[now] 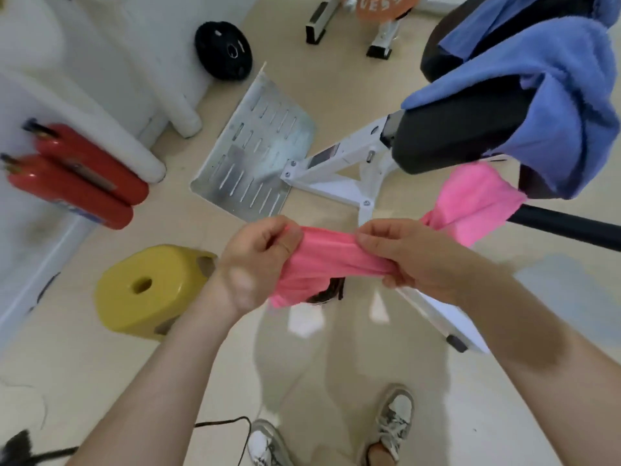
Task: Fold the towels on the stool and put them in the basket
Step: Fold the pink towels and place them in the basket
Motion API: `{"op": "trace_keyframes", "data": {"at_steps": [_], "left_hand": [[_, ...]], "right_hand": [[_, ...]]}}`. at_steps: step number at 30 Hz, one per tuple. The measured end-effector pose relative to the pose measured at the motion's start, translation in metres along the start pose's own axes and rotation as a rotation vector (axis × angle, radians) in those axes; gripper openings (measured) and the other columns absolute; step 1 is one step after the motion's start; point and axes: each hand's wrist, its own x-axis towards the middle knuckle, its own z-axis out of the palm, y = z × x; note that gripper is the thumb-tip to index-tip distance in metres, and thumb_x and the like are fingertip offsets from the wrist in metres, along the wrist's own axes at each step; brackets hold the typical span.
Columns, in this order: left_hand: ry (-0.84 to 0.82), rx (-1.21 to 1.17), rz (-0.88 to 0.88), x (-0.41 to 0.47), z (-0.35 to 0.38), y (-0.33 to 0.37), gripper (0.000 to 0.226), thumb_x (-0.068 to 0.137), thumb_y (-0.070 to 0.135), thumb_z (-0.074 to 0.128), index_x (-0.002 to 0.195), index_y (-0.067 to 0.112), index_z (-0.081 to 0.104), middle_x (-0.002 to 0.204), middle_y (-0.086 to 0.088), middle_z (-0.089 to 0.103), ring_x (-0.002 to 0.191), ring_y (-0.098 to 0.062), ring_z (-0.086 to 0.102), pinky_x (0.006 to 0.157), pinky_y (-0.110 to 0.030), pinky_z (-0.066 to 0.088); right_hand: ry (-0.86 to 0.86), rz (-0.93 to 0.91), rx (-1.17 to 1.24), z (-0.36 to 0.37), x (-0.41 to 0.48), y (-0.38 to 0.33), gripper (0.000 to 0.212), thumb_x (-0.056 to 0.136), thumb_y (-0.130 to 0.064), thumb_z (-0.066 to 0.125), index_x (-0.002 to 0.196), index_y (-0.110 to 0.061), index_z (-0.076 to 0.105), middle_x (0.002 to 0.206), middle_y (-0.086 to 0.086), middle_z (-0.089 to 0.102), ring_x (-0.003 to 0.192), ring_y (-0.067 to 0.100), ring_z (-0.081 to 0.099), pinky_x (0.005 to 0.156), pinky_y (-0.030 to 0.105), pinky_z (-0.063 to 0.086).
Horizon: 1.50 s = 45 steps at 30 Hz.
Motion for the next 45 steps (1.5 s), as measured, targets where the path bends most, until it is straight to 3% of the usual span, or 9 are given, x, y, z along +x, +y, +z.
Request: {"op": "trace_keyframes", "data": {"at_steps": [5,9,12,17,25,31,34,38,45], "left_hand": [[0.195,0.137,-0.046,-0.045,-0.118,-0.055,0.022,0.093,0.014,0.056,0.077,0.027,0.063,0.066,0.016,0.060,0.064,0.003,0.050,0.061,-0.007,0.038],[0.105,0.146,-0.255,-0.098,-0.230,-0.109,0.009,0.075,0.012,0.062,0.078,0.012,0.070,0.074,0.005,0.072,0.066,0.004,0.057,0.062,-0.013,0.042],[0.080,0.215,-0.395,-0.136,-0.297,-0.151,0.014,0.079,0.003,0.057,0.069,0.001,0.067,0.054,0.005,0.060,0.055,0.002,0.055,0.052,-0.017,0.041],[0.114,0.491,-0.542,-0.169,-0.389,-0.214,0.036,0.077,0.017,0.053,0.042,0.024,0.056,0.042,0.007,0.044,0.054,-0.018,0.044,0.053,-0.027,0.032],[0.401,0.897,-0.676,-0.166,-0.479,-0.302,0.020,0.085,0.030,0.051,0.074,0.021,0.066,0.068,0.003,0.059,0.073,-0.027,0.057,0.060,-0.028,0.040],[0.834,0.449,-0.719,-0.112,-0.543,-0.365,0.031,0.081,0.025,0.039,0.089,0.021,0.068,0.082,-0.018,0.068,0.080,-0.038,0.065,0.078,-0.044,0.054],[0.994,0.189,-0.662,-0.091,-0.563,-0.385,0.032,0.076,0.026,0.028,0.081,0.021,0.059,0.071,-0.022,0.067,0.061,-0.036,0.069,0.064,-0.046,0.059],[1.083,-0.062,-0.492,-0.066,-0.569,-0.391,0.033,0.087,0.011,0.023,0.081,0.028,0.051,0.053,-0.004,0.063,0.036,-0.012,0.060,0.036,-0.018,0.041],[0.958,-0.319,-0.427,-0.061,-0.500,-0.508,0.040,0.089,0.005,0.030,0.085,0.026,0.064,0.088,-0.010,0.066,0.064,-0.016,0.069,0.055,-0.021,0.052]], "right_hand": [[0.001,-0.094,-0.395,0.101,0.036,-0.019,0.004,0.084,-0.008,0.068,0.081,-0.012,0.068,0.062,-0.001,0.050,0.053,0.009,0.042,0.055,0.021,0.038],[0.157,-0.189,-0.688,0.200,0.066,-0.039,0.018,0.076,-0.004,0.065,0.071,-0.021,0.066,0.054,-0.009,0.046,0.051,0.007,0.042,0.046,0.013,0.032],[0.222,-0.228,-0.836,0.271,0.086,-0.040,0.026,0.076,-0.001,0.057,0.068,-0.026,0.062,0.056,-0.007,0.049,0.053,0.012,0.048,0.046,0.020,0.036],[0.114,-0.226,-1.179,0.357,0.130,-0.048,0.035,0.072,-0.004,0.047,0.082,-0.034,0.062,0.083,0.000,0.063,0.082,0.022,0.059,0.065,0.030,0.048],[0.138,-0.184,-1.310,0.420,0.224,-0.073,0.019,0.074,-0.005,0.047,0.079,-0.021,0.057,0.080,0.007,0.059,0.079,0.031,0.059,0.066,0.033,0.046],[0.178,-0.116,-1.061,0.424,0.315,-0.109,0.035,0.072,0.011,0.040,0.083,-0.015,0.060,0.085,0.017,0.068,0.086,0.039,0.066,0.078,0.050,0.055],[0.414,-0.223,-0.999,0.420,0.341,-0.127,0.045,0.072,0.004,0.038,0.096,-0.020,0.067,0.093,0.016,0.068,0.088,0.037,0.065,0.078,0.042,0.053],[0.528,-0.419,-0.858,0.425,0.349,-0.129,0.030,0.076,-0.002,0.050,0.094,-0.014,0.071,0.085,0.015,0.070,0.081,0.034,0.063,0.071,0.039,0.051],[0.572,-0.366,-0.894,0.412,0.372,0.008,0.037,0.084,0.006,0.047,0.110,-0.007,0.070,0.102,0.024,0.069,0.089,0.039,0.062,0.076,0.043,0.049]]}}
